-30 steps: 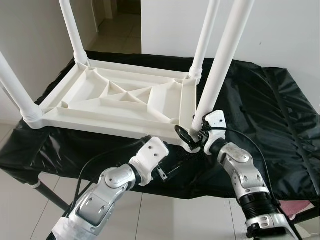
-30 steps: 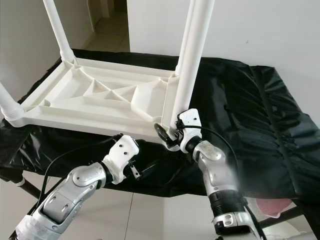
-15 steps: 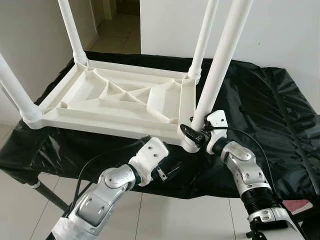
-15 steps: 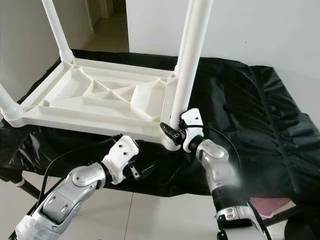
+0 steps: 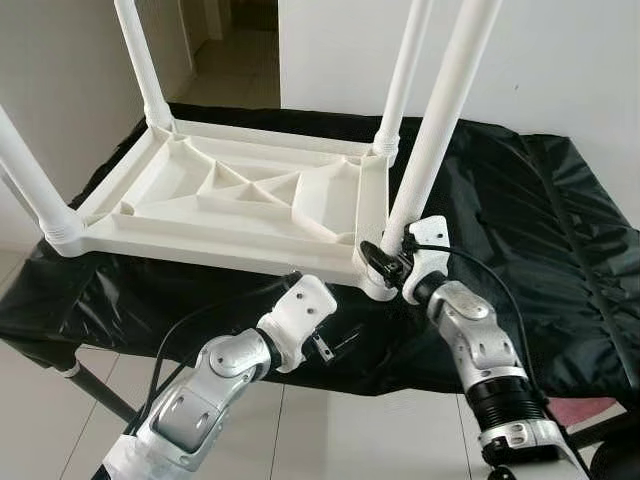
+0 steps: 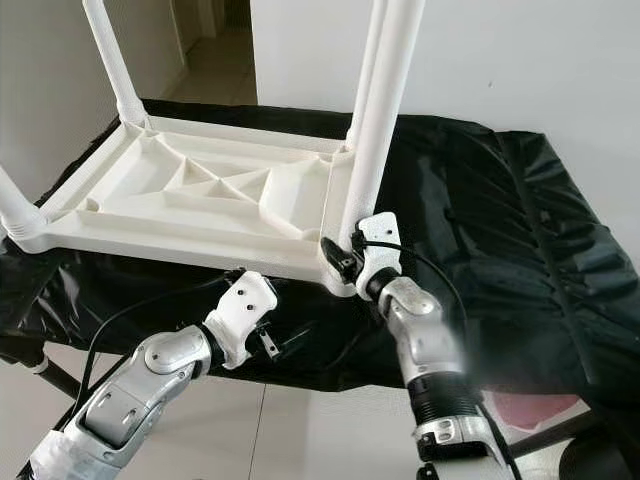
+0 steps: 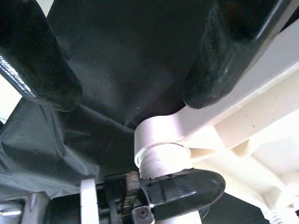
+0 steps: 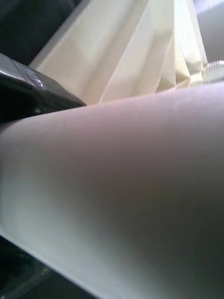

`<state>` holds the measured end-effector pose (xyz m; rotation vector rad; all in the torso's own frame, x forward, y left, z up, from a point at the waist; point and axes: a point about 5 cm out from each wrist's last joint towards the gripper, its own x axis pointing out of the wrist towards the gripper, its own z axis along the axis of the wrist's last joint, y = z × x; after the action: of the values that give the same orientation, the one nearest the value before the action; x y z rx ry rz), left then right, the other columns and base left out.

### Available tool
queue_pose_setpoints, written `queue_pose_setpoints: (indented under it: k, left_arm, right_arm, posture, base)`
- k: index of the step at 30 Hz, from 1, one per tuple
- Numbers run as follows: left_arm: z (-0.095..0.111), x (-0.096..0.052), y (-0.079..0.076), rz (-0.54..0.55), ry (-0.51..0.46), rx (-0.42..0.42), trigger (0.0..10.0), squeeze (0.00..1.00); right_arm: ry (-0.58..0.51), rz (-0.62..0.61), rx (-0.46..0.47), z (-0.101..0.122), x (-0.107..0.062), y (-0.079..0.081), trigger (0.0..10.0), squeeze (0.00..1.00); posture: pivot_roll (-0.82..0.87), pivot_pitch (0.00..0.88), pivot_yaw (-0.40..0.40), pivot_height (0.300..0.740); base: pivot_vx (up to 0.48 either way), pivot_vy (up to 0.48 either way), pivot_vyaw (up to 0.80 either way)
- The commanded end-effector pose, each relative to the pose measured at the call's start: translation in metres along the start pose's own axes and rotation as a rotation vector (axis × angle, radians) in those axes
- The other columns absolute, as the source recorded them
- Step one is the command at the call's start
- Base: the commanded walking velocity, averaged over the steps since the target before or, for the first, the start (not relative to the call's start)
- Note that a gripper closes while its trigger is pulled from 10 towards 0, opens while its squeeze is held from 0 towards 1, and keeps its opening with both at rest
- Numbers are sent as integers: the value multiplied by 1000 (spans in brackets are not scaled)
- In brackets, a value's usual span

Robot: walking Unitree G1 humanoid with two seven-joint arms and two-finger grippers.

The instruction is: Building children table

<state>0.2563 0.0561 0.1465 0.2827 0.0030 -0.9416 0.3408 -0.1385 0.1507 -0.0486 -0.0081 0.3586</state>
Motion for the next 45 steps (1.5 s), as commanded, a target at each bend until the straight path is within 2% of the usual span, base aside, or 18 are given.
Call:
queue_pose_setpoints:
  k: [1,2,3,7,8,9,14,28,29,30,31,34,35,37,38,39,40,45]
  left_arm:
    - [-1,-1,-6,-61,7,-1,10000,0]
    - [-1,-1,-6,-57,8,-3,10000,0]
    - [-1,-1,-6,-57,8,-3,10000,0]
    - [-2,-1,-9,-58,7,-11,10000,0]
    - [-2,-1,-9,-58,7,-11,10000,0]
    - [-2,0,-10,-59,6,-13,10000,0]
    - [-2,1,-10,-58,3,-17,10000,0]
    - [-3,0,-11,-63,4,-18,10000,0]
    - [-3,0,-12,-63,4,-17,10000,0]
    - [-3,0,-12,-63,4,-17,10000,0]
    - [-3,0,-12,-63,2,-16,10000,0]
    - [-2,1,-12,-62,0,-15,10000,0]
    - [-2,1,-12,-61,-1,-14,10000,0]
    - [-2,1,-12,-61,-1,-14,10000,0]
    - [-2,1,-12,-61,-1,-14,10000,0]
    - [-2,1,-12,-61,-1,-14,10000,0]
    - [-3,1,-11,-62,0,-12,10000,0]
    - [-2,2,-10,-64,0,-9,10000,0]
  right_arm:
    - [52,-83,56,-11,-4,-6,10000,0]
    - [56,-149,63,-13,-6,-5,10000,0]
    - [56,-149,63,-13,-6,-5,10000,0]
    - [74,-343,111,-21,-16,9,10000,0]
    - [74,-343,111,-21,-16,9,10000,0]
    - [71,-422,139,-23,-19,13,10000,0]
    - [56,-552,143,-20,-22,17,10000,0]
    - [44,-477,158,-15,-23,25,10000,0]
    - [43,-482,150,-15,-24,24,10000,361]
    - [43,-482,150,-15,-24,24,10000,361]
    - [7,-401,149,-10,-26,19,10000,1000]
    - [-19,-268,130,-6,-29,9,10000,1000]
    - [-19,-221,113,-5,-31,4,10000,694]
    - [-19,-221,113,-5,-31,4,10000,694]
    - [-8,-186,103,-6,-32,0,10000,0]
    - [-8,-186,103,-6,-32,0,10000,0]
    - [17,-125,69,-9,-33,-7,10000,0]
    - [22,-65,18,-9,-32,-15,10000,0]
  posture:
    - [-7,82,-5,740]
    - [-8,82,-5,740]
    - [-8,82,-5,740]
    - [-13,84,-14,740]
    - [-13,84,-14,740]
    - [-13,84,-15,740]
    - [-13,85,-18,740]
    - [-15,83,-19,740]
    - [-15,79,-20,740]
    - [-15,79,-20,740]
    - [-18,74,-25,740]
    - [-17,70,-26,740]
    - [-17,70,-26,740]
    - [-17,70,-26,740]
    - [-17,70,-26,740]
    - [-17,70,-26,740]
    - [-21,62,-23,740]
    - [-22,60,-19,740]
  base:
    - [0,0,0]
    - [0,0,0]
    - [0,0,0]
    - [0,0,0]
    - [0,0,0]
    - [0,0,0]
    - [0,0,0]
    - [0,0,0]
    - [0,0,0]
    - [0,0,0]
    - [0,0,0]
    - [0,0,0]
    - [0,0,0]
    - [0,0,0]
    - [0,0,0]
    - [0,0,0]
    - [0,0,0]
    - [0,0,0]
